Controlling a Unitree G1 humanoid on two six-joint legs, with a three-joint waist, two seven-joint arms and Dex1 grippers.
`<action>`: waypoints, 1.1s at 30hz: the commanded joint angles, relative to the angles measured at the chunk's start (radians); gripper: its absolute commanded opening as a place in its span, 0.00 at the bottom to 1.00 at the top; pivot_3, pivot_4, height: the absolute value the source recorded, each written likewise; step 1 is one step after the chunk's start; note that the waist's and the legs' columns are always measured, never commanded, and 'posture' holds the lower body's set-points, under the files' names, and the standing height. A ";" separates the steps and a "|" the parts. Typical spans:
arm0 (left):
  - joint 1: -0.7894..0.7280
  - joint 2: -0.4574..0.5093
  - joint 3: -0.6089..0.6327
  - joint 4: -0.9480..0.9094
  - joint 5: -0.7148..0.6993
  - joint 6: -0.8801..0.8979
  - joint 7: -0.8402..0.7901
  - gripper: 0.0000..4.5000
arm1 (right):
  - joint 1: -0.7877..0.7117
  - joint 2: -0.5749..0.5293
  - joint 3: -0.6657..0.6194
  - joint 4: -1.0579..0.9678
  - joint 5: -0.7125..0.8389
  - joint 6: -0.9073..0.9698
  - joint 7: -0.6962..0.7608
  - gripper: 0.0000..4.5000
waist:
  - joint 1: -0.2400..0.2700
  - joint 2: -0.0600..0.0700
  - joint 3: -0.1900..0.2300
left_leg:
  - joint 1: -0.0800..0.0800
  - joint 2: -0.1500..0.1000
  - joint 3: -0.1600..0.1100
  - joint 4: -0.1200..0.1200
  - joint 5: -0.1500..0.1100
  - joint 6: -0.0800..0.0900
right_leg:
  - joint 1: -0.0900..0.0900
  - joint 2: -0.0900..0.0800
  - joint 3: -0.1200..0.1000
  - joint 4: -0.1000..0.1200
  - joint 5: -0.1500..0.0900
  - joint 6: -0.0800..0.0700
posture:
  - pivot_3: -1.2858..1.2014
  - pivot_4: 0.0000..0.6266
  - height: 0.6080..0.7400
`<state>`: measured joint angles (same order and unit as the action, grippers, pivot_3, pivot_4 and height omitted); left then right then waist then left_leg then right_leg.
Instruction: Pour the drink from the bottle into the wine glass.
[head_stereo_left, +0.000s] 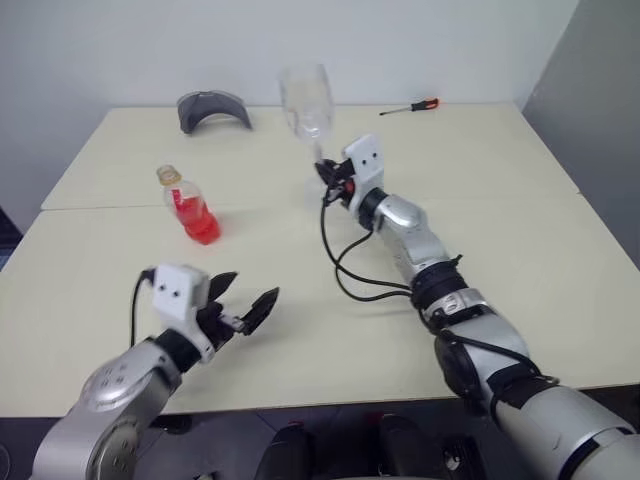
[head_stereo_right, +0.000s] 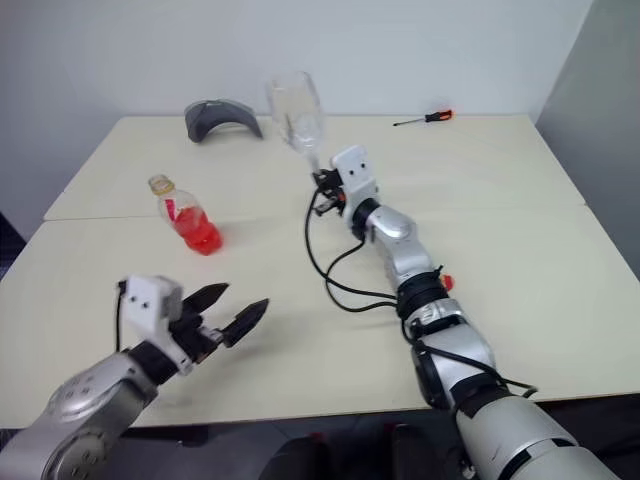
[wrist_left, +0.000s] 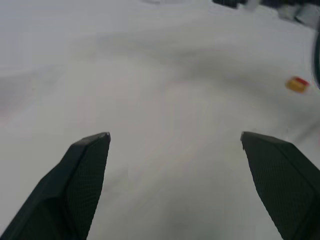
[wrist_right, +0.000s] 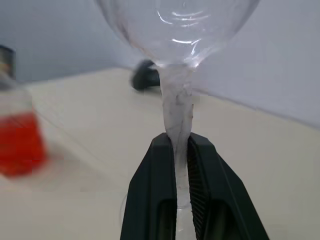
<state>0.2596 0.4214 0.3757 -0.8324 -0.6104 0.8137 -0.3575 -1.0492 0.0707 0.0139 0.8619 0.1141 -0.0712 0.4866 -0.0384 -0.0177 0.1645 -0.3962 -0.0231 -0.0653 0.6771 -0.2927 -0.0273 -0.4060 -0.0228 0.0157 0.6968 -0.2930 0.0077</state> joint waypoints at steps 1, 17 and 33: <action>0.110 -0.041 0.056 -0.131 0.002 -0.040 0.056 1.00 | 0.026 0.055 -0.010 -0.059 0.054 0.047 0.028 0.02 | 0.015 0.000 0.000 | 0.001 -0.001 0.000 0.000 0.000 0.000 | 0.001 0.000 0.000 0.000 0.000 0.000 | 0.52 0.24 1.00; 0.359 -0.088 -0.016 -0.197 0.065 -0.260 0.148 1.00 | 0.183 0.106 0.140 0.264 -0.140 -0.098 -0.121 0.02 | 0.005 0.000 -0.006 | 0.006 0.000 0.001 -0.002 0.000 0.000 | 0.004 0.001 0.001 0.001 -0.001 -0.002 | 0.52 0.24 1.00; 0.385 -0.069 0.033 -0.036 0.096 -0.405 -0.001 1.00 | 0.137 0.053 0.126 0.151 -0.141 -0.112 -0.071 0.02 | 0.005 0.004 -0.007 | 0.036 0.001 -0.001 -0.019 -0.001 0.001 | 0.033 0.002 -0.002 -0.014 -0.004 -0.006 | 0.52 0.24 1.00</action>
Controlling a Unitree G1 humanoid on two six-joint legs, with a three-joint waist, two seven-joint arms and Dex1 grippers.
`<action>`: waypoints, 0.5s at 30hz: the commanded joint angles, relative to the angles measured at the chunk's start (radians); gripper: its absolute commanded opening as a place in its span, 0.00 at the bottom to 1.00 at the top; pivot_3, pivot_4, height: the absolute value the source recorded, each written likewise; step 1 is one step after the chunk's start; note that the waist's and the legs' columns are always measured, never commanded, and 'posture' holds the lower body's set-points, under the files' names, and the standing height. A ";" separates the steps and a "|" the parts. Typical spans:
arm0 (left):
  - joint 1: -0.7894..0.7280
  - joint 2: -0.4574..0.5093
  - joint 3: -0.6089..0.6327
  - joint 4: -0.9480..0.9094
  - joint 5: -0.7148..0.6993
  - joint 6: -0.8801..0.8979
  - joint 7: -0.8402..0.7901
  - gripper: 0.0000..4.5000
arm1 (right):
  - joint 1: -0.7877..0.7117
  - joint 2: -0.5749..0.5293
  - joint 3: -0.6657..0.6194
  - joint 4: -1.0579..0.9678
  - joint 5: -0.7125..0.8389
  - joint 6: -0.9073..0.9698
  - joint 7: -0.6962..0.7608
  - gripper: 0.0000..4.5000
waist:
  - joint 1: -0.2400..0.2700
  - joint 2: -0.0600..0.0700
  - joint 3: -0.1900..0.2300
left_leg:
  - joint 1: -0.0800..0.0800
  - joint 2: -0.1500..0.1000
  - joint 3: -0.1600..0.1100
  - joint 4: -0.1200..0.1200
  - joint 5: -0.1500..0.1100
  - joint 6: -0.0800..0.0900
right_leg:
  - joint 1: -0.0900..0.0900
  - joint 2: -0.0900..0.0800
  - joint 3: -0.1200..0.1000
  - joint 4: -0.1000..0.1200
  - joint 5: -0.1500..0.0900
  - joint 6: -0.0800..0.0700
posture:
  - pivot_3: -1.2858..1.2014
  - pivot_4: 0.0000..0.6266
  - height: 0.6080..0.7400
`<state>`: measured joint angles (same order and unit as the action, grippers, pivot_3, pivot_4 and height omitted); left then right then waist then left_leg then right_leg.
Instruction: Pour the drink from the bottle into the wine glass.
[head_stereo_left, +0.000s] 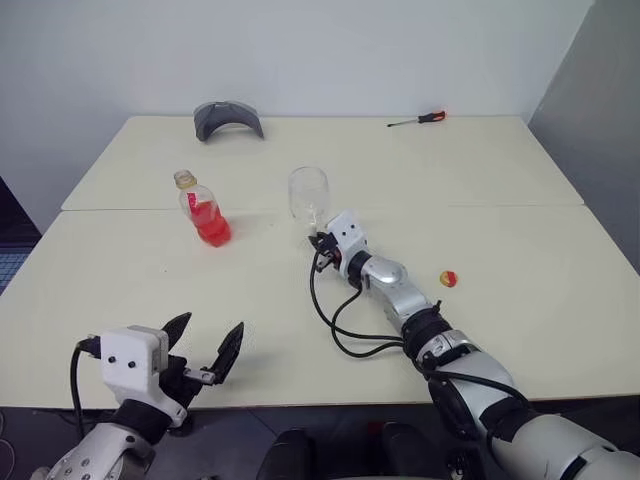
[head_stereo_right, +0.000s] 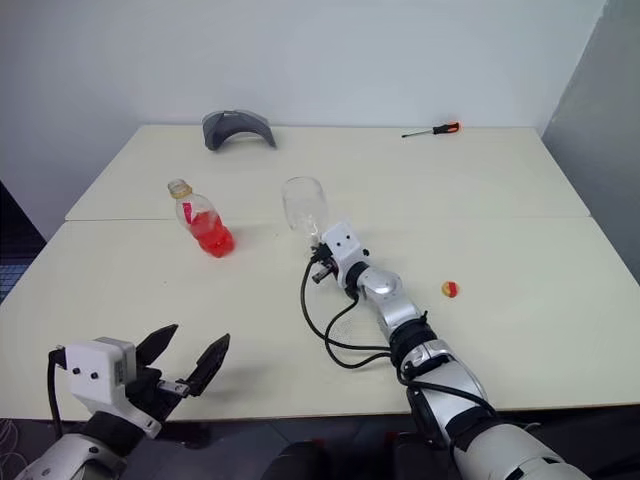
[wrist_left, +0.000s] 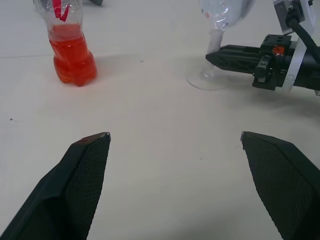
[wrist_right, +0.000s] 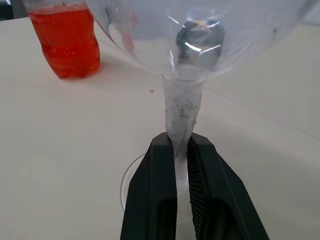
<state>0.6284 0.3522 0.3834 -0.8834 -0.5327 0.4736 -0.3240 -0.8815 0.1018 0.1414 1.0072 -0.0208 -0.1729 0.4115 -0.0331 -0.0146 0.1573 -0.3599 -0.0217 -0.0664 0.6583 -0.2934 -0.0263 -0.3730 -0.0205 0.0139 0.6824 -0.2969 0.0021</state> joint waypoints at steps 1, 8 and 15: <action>0.013 -0.001 0.029 0.028 0.021 -0.075 -0.038 1.00 | -0.033 0.027 -0.002 0.006 -0.003 -0.009 0.012 0.02 | -0.001 0.001 0.001 | -0.001 0.000 0.000 0.000 0.000 0.000 | -0.001 0.000 0.000 0.000 0.000 0.000 | 0.52 0.24 1.00; 0.018 -0.021 0.013 0.070 0.048 -0.130 -0.052 1.00 | -0.008 0.013 -0.006 -0.022 0.008 0.013 0.060 0.24 | -0.001 0.001 0.001 | -0.003 0.000 0.000 0.000 0.000 0.000 | -0.002 0.000 0.000 0.000 0.000 0.000 | 0.52 0.24 1.00; -0.011 -0.040 -0.037 0.092 0.084 -0.147 -0.038 1.00 | 0.065 -0.051 -0.006 -0.153 0.014 0.066 0.110 0.78 | 0.001 0.001 0.003 | -0.004 0.000 0.000 0.000 0.000 0.000 | -0.003 0.000 0.000 -0.001 0.000 0.000 | 0.52 0.24 1.00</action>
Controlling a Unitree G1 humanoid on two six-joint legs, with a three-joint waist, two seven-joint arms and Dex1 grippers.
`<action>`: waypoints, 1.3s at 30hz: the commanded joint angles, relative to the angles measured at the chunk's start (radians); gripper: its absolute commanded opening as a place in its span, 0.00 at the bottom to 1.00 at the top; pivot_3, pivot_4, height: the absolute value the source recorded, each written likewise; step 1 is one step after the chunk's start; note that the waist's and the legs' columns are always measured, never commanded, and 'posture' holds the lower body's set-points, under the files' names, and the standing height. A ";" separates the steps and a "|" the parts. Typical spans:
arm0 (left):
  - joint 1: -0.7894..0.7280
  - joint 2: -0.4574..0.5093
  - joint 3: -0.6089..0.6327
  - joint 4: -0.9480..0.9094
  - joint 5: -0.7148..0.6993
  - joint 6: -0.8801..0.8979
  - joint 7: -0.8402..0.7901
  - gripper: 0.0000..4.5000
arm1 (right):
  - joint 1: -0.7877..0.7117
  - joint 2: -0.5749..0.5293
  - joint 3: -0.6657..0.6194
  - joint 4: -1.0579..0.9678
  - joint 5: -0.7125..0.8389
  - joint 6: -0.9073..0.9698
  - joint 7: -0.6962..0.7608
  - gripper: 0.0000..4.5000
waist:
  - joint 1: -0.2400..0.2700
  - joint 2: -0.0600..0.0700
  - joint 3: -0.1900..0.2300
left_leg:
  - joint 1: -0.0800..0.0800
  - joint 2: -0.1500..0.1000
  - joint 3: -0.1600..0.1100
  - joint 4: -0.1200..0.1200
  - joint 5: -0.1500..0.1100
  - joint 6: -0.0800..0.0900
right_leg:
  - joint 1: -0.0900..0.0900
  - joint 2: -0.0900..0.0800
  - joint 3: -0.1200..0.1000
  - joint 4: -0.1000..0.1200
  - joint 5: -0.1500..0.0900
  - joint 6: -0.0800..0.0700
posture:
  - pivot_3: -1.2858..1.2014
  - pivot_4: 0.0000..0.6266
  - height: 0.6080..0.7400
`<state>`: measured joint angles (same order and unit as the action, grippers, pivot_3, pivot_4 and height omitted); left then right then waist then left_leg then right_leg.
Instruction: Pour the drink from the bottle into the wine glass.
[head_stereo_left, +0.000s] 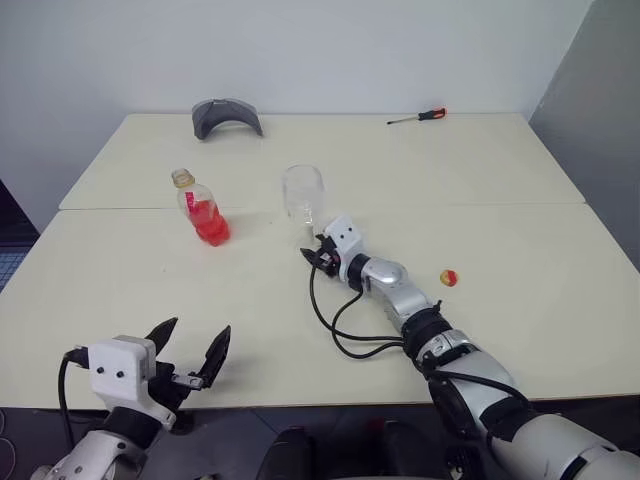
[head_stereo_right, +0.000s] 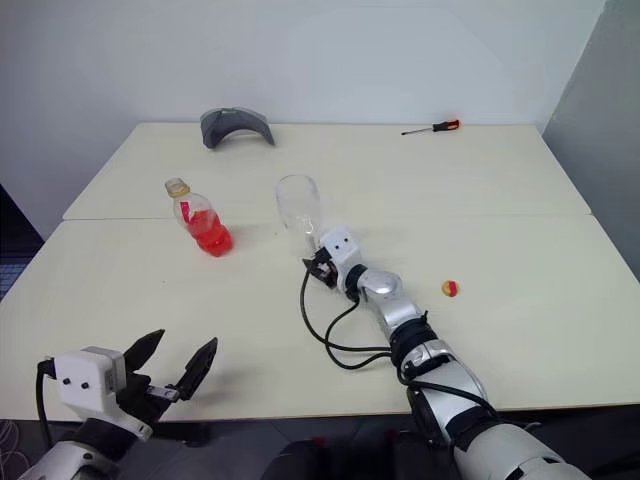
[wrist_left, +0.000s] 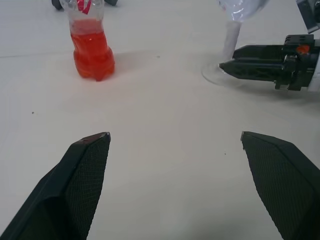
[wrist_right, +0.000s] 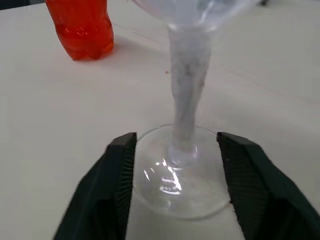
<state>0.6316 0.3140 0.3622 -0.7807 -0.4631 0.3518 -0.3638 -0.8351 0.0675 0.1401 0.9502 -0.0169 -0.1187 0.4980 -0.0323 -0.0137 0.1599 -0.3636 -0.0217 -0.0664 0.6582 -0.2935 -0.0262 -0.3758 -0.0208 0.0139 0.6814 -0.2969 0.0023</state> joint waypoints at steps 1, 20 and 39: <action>-0.026 -0.001 -0.023 -0.008 0.018 -0.023 0.005 1.00 | 0.038 -0.027 -0.003 -0.132 0.010 0.023 0.026 0.86 | 0.001 0.000 0.000 | 0.000 0.000 0.000 0.000 0.000 0.000 | 0.000 0.000 0.000 0.000 0.000 0.000 | 0.52 0.24 1.00; -0.613 0.038 0.010 0.270 0.203 0.087 0.336 1.00 | 0.591 -0.573 -0.049 -1.445 0.434 0.540 0.446 0.99 | 0.010 -0.004 0.006 | -0.001 0.000 -0.006 0.001 0.000 0.000 | 0.002 0.000 -0.006 -0.001 -0.001 0.003 | 0.52 0.24 1.00; -0.848 0.075 -0.025 0.548 0.189 0.077 0.227 1.00 | 0.531 -0.563 -0.009 -1.508 0.494 0.608 0.351 0.99 | 0.016 -0.014 0.014 | -0.003 -0.001 -0.007 0.001 0.000 -0.002 | 0.001 -0.001 -0.007 -0.002 0.000 0.002 | 0.52 0.24 1.00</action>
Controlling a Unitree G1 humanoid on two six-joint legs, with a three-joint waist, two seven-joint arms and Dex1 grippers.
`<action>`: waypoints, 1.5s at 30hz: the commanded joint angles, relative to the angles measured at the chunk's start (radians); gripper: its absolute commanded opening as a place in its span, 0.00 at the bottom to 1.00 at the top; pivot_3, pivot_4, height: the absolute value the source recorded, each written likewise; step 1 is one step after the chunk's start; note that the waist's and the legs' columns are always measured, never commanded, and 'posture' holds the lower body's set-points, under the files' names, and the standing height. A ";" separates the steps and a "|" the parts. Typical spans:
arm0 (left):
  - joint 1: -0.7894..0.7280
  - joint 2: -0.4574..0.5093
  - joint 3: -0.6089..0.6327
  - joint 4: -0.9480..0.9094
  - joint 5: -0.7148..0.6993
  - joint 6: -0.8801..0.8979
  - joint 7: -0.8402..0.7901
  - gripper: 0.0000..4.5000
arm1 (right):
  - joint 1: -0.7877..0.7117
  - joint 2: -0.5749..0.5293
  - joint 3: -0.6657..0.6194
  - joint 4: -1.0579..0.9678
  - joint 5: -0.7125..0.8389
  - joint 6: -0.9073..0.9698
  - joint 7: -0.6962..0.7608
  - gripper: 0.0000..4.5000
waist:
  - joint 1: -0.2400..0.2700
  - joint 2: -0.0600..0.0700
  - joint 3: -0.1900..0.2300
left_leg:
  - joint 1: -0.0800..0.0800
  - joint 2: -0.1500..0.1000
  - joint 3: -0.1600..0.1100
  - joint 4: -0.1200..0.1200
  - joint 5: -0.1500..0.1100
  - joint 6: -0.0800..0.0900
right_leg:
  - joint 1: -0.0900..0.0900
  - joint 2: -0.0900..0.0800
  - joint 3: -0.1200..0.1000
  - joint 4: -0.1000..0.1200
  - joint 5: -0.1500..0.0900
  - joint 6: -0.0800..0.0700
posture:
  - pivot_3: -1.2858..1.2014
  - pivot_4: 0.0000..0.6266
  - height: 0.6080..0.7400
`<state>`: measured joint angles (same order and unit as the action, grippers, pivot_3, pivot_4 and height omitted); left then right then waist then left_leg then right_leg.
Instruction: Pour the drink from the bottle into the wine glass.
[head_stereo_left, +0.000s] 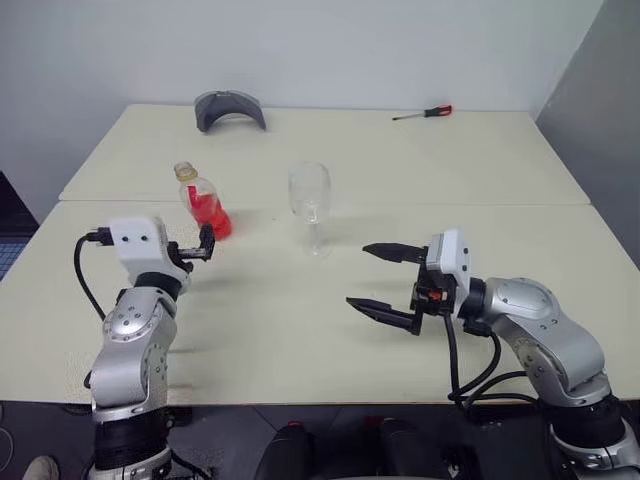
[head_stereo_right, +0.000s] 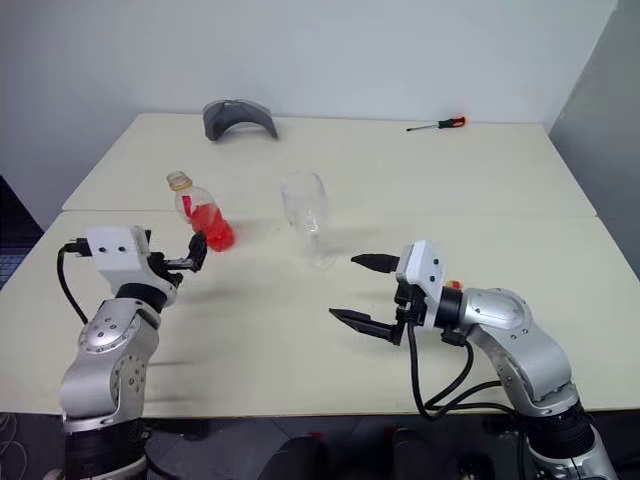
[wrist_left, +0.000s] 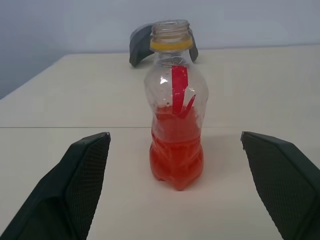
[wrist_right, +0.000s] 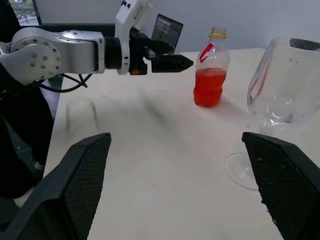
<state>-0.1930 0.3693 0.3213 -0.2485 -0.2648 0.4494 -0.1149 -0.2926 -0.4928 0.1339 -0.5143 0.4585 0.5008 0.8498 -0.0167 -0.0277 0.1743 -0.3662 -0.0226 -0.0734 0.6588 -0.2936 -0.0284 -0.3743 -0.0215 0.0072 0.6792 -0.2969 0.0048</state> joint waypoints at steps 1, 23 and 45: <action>-0.029 0.021 0.019 0.025 -0.012 -0.021 -0.029 1.00 | -0.013 -0.003 -0.003 -0.043 0.020 -0.012 -0.001 0.99 | 0.000 0.000 0.000 | 0.000 0.000 0.000 0.000 0.000 0.000 | 0.000 0.000 0.000 0.000 0.000 0.000 | 0.52 0.24 1.00; -0.247 0.073 -0.011 0.429 0.003 -0.184 -0.181 1.00 | -0.038 -0.007 -0.018 -0.010 0.016 -0.012 -0.040 0.99 | 0.008 -0.001 0.001 | -0.016 0.000 -0.002 0.004 0.003 -0.005 | -0.014 0.000 -0.002 0.001 0.002 0.001 | 0.52 0.24 1.00; -0.519 0.081 -0.063 0.917 0.067 -0.449 -0.251 1.00 | -0.022 -0.006 -0.018 -0.063 0.061 0.048 -0.102 0.99 | 0.014 -0.001 0.001 | -0.016 -0.001 -0.002 0.005 0.003 -0.005 | -0.014 -0.001 -0.003 0.001 0.002 0.001 | 0.52 0.24 1.00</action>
<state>-0.6852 0.4441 0.2607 0.6576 -0.2106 0.0441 -0.3593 -0.3149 -0.4955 0.1374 -0.5373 0.4951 0.5496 0.7554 -0.0027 -0.0292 0.1756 -0.3827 -0.0232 -0.0755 0.6633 -0.2908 -0.0334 -0.3888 -0.0221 0.0040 0.6804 -0.2952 0.0061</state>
